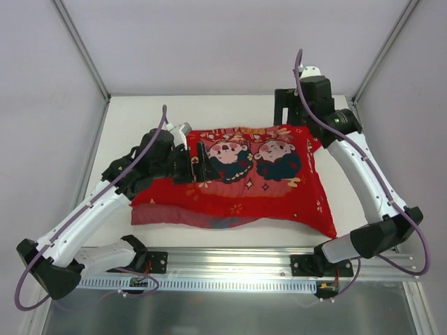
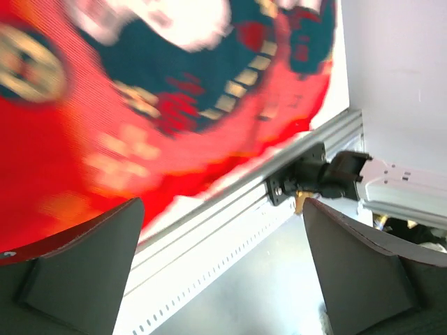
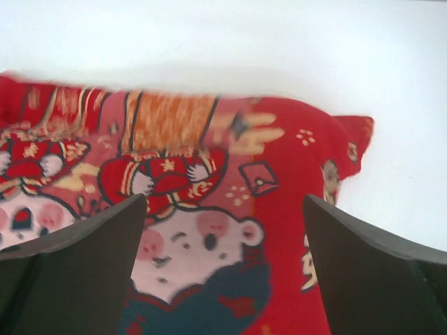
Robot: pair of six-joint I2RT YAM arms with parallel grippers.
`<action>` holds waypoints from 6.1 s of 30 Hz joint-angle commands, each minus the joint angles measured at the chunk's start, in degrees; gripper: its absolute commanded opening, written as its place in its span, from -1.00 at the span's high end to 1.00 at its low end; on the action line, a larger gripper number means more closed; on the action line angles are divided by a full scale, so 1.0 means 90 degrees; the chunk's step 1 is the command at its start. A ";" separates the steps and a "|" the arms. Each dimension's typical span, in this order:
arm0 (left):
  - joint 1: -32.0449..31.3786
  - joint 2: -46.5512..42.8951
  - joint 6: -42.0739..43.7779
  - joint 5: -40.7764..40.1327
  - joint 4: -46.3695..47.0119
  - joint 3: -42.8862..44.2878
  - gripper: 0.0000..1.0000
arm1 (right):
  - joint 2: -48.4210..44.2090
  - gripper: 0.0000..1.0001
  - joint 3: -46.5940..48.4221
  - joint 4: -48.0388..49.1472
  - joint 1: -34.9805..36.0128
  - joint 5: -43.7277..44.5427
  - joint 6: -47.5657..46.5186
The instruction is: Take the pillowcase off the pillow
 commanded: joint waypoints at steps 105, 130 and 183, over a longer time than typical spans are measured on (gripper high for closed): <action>0.1641 0.0621 -0.1497 0.1741 0.3164 -0.3096 -0.97 | -0.0427 0.99 -0.1507 0.0711 0.4587 0.1372 0.2456; 0.3925 -0.2493 -0.1412 0.2835 0.1666 -0.3183 1.00 | -0.1777 0.55 -0.2858 0.0331 0.2639 0.0227 0.1628; 0.3915 -0.2153 -0.1255 0.3207 0.1060 -0.1554 1.00 | 0.0972 -0.86 0.1110 -0.0265 0.1587 0.0051 0.1158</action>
